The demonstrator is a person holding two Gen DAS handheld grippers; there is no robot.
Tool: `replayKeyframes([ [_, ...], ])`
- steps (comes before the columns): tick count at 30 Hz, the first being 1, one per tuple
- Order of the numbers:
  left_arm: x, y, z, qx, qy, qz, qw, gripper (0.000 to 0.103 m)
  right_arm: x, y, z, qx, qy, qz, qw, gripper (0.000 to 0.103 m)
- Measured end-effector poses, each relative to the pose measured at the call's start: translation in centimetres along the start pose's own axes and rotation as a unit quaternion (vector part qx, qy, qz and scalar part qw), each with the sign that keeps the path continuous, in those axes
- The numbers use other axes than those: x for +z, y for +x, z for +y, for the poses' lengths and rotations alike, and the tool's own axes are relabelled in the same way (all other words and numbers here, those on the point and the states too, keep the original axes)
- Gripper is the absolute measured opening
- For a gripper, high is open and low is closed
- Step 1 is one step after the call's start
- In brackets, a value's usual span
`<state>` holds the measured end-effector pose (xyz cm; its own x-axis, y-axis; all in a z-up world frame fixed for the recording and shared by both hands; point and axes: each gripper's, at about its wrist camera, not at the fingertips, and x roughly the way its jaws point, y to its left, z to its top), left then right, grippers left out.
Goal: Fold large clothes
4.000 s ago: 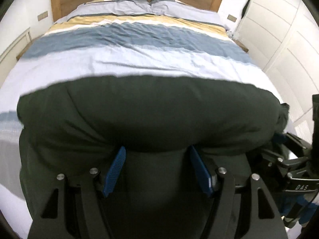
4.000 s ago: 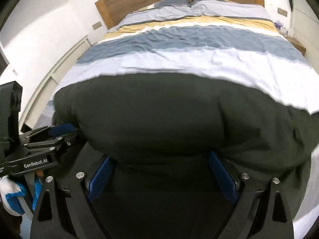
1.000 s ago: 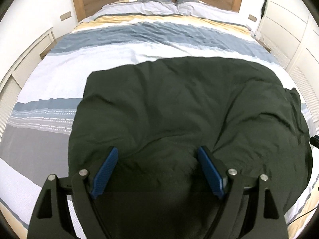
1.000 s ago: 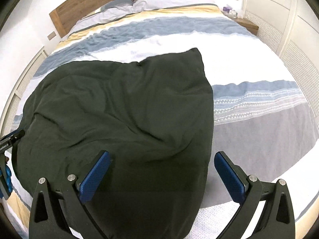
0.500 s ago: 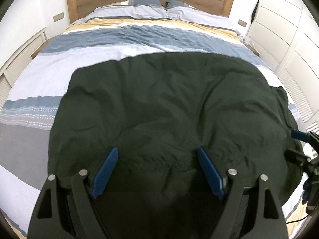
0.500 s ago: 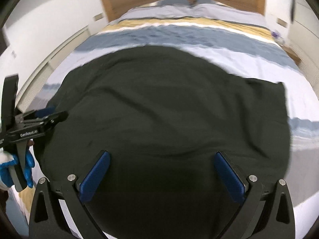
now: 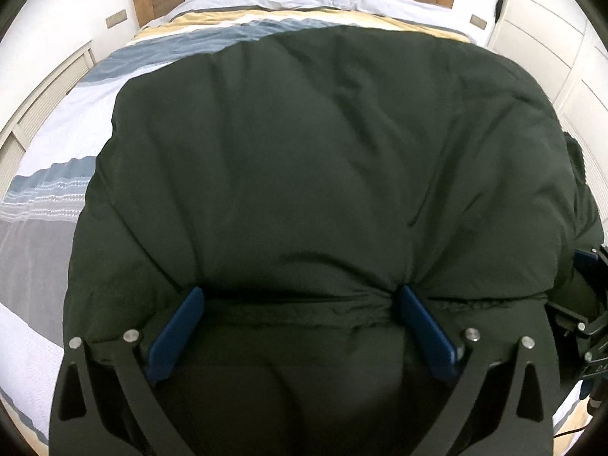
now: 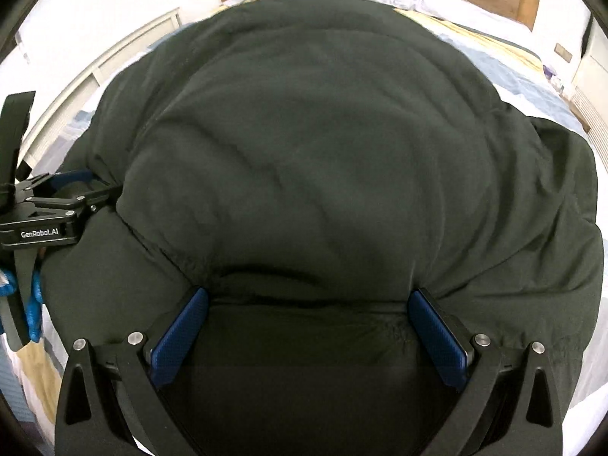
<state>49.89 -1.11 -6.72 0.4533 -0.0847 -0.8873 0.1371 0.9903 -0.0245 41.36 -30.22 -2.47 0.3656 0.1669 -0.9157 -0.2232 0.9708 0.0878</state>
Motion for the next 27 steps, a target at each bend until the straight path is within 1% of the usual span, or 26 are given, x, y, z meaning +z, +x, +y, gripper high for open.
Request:
replayKeyframes([
  [3, -0.4, -0.5, 0.0, 0.003, 0.002, 0.001, 1.0000, 0.103, -0.3, -0.6, 0.1, 0.004, -0.002, 0.003, 1.000, 0.102],
  [8, -1.1, -1.2, 0.6, 0.000, 0.007, 0.000, 1.0000, 0.103, -1.6, -1.7, -1.8, 0.014, 0.004, 0.009, 1.000, 0.102],
  [13, -1.5, -1.7, 1.0, 0.002, 0.007, -0.001, 1.0000, 0.103, -3.6, -2.7, -3.5, 0.004, 0.005, 0.013, 1.000, 0.102],
  [18, -1.9, -2.3, 1.5, 0.006, 0.008, -0.004, 0.9999, 0.103, -4.2, -3.3, -5.3, -0.009, 0.013, 0.013, 1.000, 0.102],
  [23, -2.2, -3.1, 1.9, 0.011, 0.012, -0.008, 0.9998, 0.103, -5.1, -4.8, -6.3, -0.023, 0.027, 0.010, 0.999, 0.102],
  [24, -2.5, -3.4, 1.8, 0.011, 0.012, -0.009, 0.9998, 0.103, -5.2, -4.6, -5.6, -0.025, 0.029, 0.010, 0.999, 0.102],
  [27, -2.9, -4.0, 1.8, 0.014, 0.014, -0.012, 0.9997, 0.103, -5.5, -5.0, -6.2, -0.035, 0.043, 0.012, 0.998, 0.102],
])
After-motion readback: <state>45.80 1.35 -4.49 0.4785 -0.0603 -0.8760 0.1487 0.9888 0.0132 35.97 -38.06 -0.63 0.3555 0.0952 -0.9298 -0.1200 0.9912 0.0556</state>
